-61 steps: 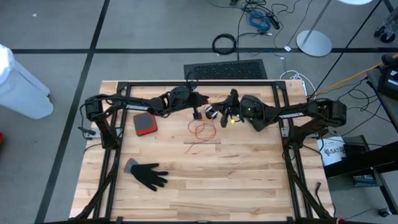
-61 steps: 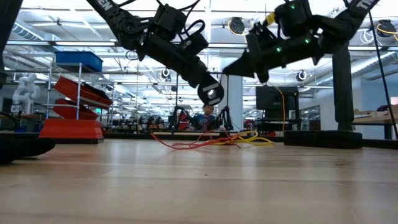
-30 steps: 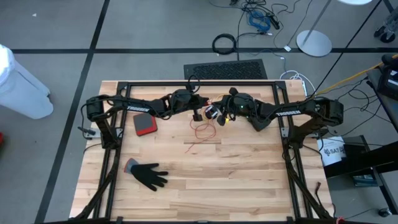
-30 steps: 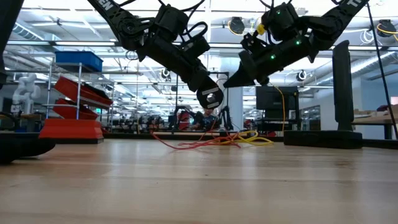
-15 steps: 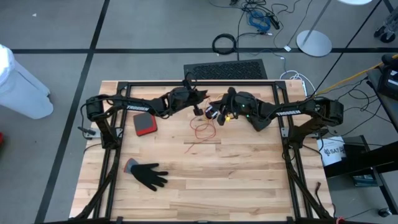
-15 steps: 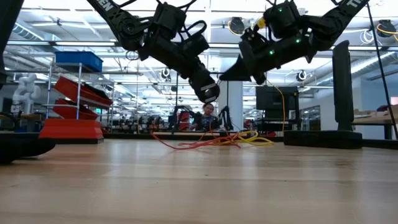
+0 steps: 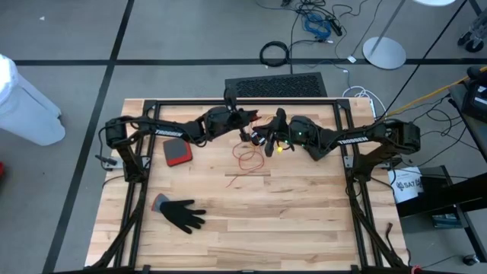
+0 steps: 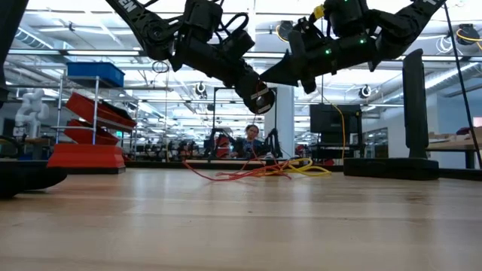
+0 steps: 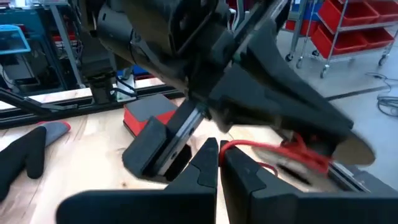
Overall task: Coil cords
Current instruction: Coil the red wire into the spool
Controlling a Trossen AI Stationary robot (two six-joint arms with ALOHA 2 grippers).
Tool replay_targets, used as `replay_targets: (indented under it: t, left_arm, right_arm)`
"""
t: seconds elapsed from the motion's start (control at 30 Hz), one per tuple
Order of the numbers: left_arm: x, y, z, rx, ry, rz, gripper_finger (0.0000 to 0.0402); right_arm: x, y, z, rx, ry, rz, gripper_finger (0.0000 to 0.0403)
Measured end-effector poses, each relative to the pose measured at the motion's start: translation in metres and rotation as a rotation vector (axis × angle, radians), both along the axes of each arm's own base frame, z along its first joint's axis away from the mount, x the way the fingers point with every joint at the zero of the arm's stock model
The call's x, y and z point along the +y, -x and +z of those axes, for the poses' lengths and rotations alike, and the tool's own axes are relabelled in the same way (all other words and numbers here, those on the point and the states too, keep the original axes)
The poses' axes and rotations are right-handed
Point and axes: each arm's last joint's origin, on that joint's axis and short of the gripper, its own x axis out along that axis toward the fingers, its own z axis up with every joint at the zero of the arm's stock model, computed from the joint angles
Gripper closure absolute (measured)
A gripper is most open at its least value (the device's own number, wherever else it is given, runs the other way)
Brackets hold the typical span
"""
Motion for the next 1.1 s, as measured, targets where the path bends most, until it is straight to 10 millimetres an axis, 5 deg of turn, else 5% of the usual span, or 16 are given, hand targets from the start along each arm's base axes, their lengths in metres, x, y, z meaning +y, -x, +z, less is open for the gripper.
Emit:
replay_targets:
  t: [1.1]
  left_arm:
    - [-0.004,-0.003,0.015,-0.279,0.192,-0.066,0.0402]
  right_arm:
    - [-0.006,-0.018,-0.033,0.035,0.055,-0.012,0.0403]
